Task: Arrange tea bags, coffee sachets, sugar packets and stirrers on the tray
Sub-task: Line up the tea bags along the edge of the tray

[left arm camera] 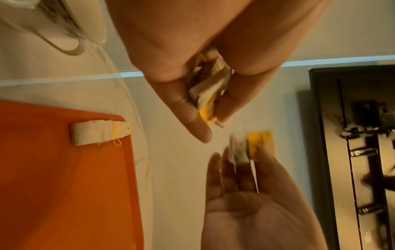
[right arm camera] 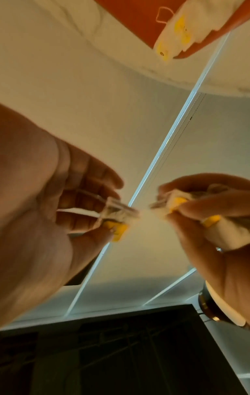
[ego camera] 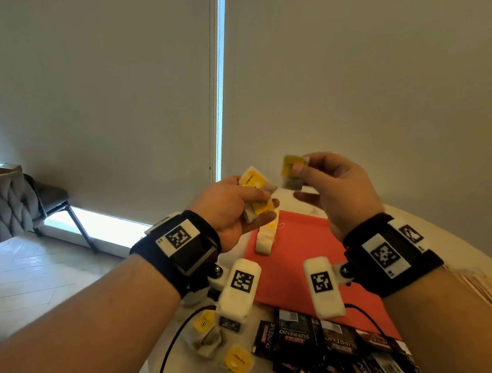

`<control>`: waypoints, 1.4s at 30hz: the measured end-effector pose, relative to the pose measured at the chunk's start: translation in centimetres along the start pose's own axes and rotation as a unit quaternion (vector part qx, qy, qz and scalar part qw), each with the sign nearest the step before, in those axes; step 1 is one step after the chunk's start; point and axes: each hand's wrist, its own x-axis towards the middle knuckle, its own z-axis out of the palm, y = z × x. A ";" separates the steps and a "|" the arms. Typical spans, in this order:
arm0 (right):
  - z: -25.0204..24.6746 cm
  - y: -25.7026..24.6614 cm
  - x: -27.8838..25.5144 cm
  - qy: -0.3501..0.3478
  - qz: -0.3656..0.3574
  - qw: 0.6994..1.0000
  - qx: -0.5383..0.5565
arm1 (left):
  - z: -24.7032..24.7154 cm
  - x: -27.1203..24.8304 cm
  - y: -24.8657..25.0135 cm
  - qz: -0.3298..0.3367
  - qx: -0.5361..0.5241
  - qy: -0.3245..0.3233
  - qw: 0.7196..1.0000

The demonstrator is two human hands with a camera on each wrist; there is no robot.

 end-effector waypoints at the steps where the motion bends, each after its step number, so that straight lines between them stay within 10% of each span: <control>1: -0.1 -0.1 0.2 0.017 -0.010 1.000 0.007 | -0.3 0.2 0.2 0.001 -0.006 0.014 1.000; 7: 0.0 -0.5 0.4 -0.028 0.032 0.999 0.026 | -0.9 1.4 2.0 0.043 -0.012 0.084 0.995; 28: 2.5 0.2 1.3 -0.045 0.087 0.995 0.028 | -1.3 2.7 2.2 0.082 0.096 0.037 0.991; 42: 0.9 9.3 2.3 -0.037 0.334 0.933 -0.129 | -4.0 6.0 1.9 0.018 0.063 0.096 0.993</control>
